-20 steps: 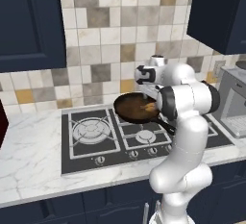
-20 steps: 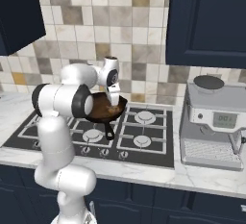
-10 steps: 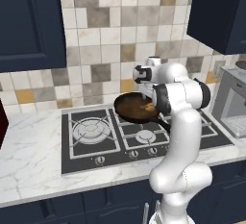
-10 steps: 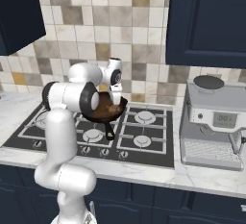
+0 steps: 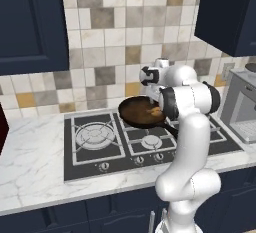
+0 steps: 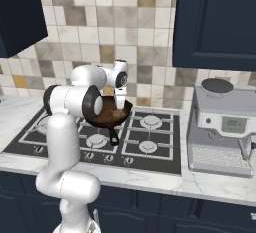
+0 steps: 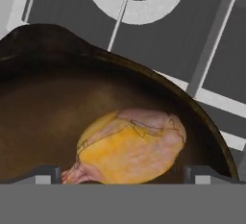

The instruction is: Take the chicken drumsticks from the pan and place one on each plate on the dining counter.

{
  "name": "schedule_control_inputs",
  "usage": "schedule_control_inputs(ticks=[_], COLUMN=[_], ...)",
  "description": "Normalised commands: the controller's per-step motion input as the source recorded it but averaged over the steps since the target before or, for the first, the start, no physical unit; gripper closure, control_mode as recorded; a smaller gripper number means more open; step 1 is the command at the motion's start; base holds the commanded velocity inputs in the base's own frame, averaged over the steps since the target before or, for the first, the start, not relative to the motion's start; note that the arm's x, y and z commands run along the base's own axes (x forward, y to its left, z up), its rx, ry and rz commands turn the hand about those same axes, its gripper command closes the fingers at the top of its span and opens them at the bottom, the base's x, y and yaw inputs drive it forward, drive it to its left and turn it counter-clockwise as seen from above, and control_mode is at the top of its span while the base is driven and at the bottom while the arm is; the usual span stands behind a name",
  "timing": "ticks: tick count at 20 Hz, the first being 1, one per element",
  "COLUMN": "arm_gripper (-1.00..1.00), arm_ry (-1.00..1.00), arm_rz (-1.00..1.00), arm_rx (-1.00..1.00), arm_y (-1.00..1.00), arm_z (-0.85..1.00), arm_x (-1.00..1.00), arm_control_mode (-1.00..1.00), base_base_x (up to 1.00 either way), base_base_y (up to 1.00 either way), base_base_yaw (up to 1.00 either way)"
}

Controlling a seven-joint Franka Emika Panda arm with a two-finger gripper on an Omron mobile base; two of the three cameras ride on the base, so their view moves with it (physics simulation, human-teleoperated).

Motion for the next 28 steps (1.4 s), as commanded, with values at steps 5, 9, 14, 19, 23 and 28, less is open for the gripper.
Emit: schedule_control_inputs(ticks=[5, 9, 14, 19, 23, 28], arm_gripper=[-1.0, -1.0, -1.0, -1.0, -1.0, -1.0], arm_ry=[-0.03, -0.09, -0.08, -0.03, 0.0, 0.0], arm_rz=[-0.14, -0.12, -0.03, 0.0, 0.0, 0.0], arm_rx=[0.0, 0.0, 0.0, 0.0, 0.0, -0.01], arm_y=[0.0, 0.06, 0.09, 0.03, -0.01, -0.01], arm_z=[-0.02, -0.06, -0.2, -0.33, -0.15, -0.08], arm_x=[-0.15, -0.17, 0.01, 0.02, 0.32, 0.31], arm_control_mode=[-1.0, -1.0, -1.0, -1.0, -1.0, -1.0], base_base_x=[0.0, 0.0, 0.0, 0.0, 0.0, 0.0], base_base_y=[0.0, 0.0, 0.0, 0.0, 0.0, 0.0], base_base_yaw=[0.0, 0.0, 0.0, 0.0, 0.0, 0.0])
